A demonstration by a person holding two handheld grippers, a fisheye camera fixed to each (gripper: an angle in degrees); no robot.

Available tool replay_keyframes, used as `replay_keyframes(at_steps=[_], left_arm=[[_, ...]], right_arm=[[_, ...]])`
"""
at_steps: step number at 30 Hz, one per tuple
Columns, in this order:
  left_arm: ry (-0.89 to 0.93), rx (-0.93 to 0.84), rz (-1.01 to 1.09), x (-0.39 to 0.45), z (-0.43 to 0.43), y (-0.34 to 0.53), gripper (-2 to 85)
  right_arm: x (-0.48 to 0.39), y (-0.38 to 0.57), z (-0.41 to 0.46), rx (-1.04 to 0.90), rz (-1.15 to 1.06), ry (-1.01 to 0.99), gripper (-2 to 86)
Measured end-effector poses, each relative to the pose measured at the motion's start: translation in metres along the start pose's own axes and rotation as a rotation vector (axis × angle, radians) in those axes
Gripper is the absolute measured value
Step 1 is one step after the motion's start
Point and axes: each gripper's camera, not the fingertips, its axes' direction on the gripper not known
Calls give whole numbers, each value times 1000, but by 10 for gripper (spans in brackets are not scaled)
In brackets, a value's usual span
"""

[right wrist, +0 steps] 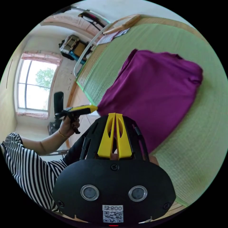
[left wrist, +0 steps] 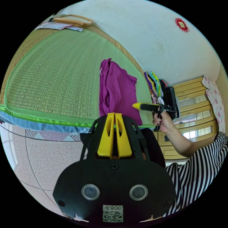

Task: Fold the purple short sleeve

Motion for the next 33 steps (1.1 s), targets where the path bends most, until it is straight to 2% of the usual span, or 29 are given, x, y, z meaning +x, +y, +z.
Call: replay_keyframes(at_steps=[8, 13, 17, 25, 30, 33], left_arm=[[-29, -51, -4, 2, 19, 9, 0], [-29, -61, -4, 4, 27, 12, 1], [-19, -66, -10, 5, 33, 16, 2], [-13, -21, -13, 13, 30, 28, 13], [-27, -10, -12, 16, 35, 33, 42], [-55, -37, 14, 20, 47, 34, 25]], right_arm=[[87, -22, -92, 246, 213, 122, 1], [127, -35, -91, 200, 327, 148, 0], [133, -27, -93, 239, 355, 74, 0], [59, 27, -93, 268, 195, -42, 1], [-42, 83, -19, 38, 6, -125, 1], [-78, 102, 15, -20, -36, -113, 1]])
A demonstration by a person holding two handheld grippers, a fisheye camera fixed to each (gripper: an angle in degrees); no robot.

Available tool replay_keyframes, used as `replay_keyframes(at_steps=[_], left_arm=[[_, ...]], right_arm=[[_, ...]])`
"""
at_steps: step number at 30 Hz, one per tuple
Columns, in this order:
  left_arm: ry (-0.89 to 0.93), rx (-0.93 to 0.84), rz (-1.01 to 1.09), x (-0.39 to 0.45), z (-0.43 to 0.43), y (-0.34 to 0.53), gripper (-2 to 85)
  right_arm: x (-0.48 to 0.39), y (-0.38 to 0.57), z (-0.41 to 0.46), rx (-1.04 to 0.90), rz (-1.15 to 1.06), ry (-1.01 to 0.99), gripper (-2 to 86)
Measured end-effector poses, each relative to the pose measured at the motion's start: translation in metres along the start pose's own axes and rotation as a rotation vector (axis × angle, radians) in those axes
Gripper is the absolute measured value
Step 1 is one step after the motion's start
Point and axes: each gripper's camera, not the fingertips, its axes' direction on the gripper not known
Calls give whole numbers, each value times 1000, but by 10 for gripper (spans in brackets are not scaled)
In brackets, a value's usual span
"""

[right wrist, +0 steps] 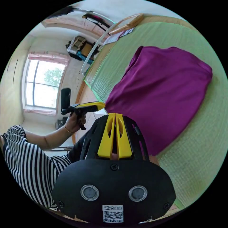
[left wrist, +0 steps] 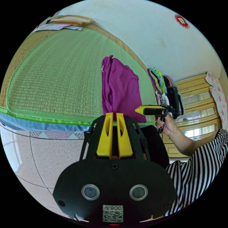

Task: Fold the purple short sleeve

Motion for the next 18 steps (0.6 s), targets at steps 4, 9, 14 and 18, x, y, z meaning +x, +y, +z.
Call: replay_keyframes(at_steps=[4, 9, 14, 18], left_arm=[[-19, 20, 16, 10, -1, 3, 9], [-39, 32, 4, 10, -2, 10, 6], [18, 26, -61, -1, 13, 19, 9], [-25, 20, -37, 10, 13, 25, 14]], right_arm=[[-19, 4, 17, -5, 7, -6, 1], [-56, 9, 35, -38, -72, 64, 1], [-59, 20, 64, -81, -64, 94, 1], [-59, 32, 64, -78, -63, 59, 2]])
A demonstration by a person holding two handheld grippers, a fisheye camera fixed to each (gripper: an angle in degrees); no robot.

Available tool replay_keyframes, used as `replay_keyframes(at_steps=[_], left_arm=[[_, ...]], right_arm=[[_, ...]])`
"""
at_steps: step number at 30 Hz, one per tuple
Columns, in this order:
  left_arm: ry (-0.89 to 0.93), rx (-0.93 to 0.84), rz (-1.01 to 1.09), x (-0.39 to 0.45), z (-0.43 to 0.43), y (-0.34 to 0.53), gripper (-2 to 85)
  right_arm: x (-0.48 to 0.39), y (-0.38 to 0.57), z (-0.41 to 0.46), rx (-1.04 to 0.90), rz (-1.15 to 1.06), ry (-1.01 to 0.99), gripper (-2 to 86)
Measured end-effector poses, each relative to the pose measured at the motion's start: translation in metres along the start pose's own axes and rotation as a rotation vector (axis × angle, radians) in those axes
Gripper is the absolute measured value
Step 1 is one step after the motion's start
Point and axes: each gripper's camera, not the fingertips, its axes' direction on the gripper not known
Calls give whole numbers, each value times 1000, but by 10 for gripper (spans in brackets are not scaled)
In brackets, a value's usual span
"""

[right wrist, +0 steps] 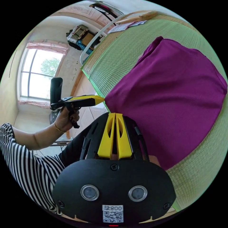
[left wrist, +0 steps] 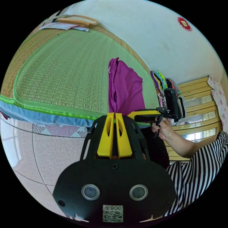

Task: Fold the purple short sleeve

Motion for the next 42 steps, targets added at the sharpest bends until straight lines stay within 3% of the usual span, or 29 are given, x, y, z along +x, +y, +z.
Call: replay_keyframes(at_steps=[6, 13, 18, 23, 27, 42], left_arm=[[-1, 28, 119, 31, -2, 5, 41], [31, -202, 460, 110, 63, -1, 74], [-69, -292, 671, 156, 103, 0, 79], [-282, -353, 821, 179, 131, 8, 43], [-332, -342, 861, 184, 132, 11, 24], [-260, -250, 773, 170, 100, -5, 15]], right_arm=[[-3, 41, -21, 18, 28, -22, 5], [59, 159, -69, 182, 315, -160, 33], [96, 226, -88, 306, 479, -232, 68], [108, 238, -84, 326, 498, -266, 77], [115, 246, -81, 348, 507, -310, 79], [142, 260, -71, 416, 568, -501, 74]])
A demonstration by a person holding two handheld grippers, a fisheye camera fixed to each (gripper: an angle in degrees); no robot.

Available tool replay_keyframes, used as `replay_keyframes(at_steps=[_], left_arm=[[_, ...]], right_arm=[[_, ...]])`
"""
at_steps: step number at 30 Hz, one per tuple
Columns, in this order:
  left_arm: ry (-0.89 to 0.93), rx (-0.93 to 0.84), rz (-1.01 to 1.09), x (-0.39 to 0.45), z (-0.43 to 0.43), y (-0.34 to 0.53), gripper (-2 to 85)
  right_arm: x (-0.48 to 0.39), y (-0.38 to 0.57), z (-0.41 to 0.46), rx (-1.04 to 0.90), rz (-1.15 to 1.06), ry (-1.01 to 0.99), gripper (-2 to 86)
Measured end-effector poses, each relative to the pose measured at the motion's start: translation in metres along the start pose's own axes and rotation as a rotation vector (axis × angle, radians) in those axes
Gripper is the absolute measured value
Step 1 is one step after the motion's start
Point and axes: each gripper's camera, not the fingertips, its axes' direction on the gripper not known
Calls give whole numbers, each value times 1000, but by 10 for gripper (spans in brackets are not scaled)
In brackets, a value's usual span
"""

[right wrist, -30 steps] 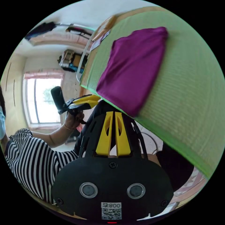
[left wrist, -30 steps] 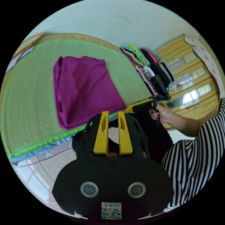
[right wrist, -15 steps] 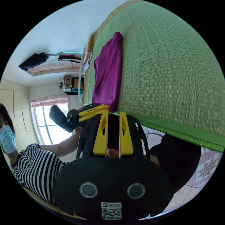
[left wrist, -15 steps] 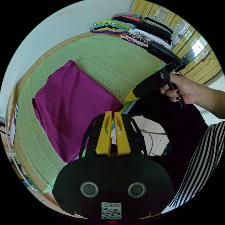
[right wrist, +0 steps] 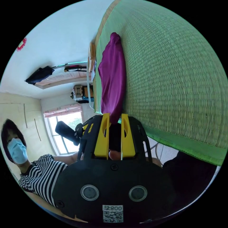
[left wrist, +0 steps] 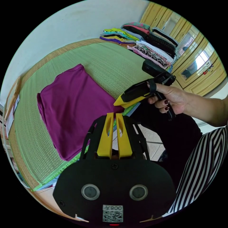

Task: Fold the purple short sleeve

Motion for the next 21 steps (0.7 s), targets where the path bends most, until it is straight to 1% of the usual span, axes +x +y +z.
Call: replay_keyframes(at_steps=[3, 6, 9, 17, 20, 21], left_arm=[[9, 0, -12, -10, -4, 1, 18], [61, 22, -76, -28, -13, 6, 21], [155, 70, -213, -59, -27, 23, 28], [545, 282, -760, -162, -52, 122, 71], [667, 355, -932, -183, -48, 153, 90], [683, 368, -958, -187, -48, 157, 93]], right_arm=[[7, -1, 3, -12, 19, -16, 56], [11, -1, 3, -19, 33, -43, 39], [10, 1, -3, -13, 31, -56, 32], [-12, 2, -25, 11, -15, -126, 26], [-27, -2, -30, 13, -43, -147, 25], [-33, -3, -31, 11, -54, -153, 24]])
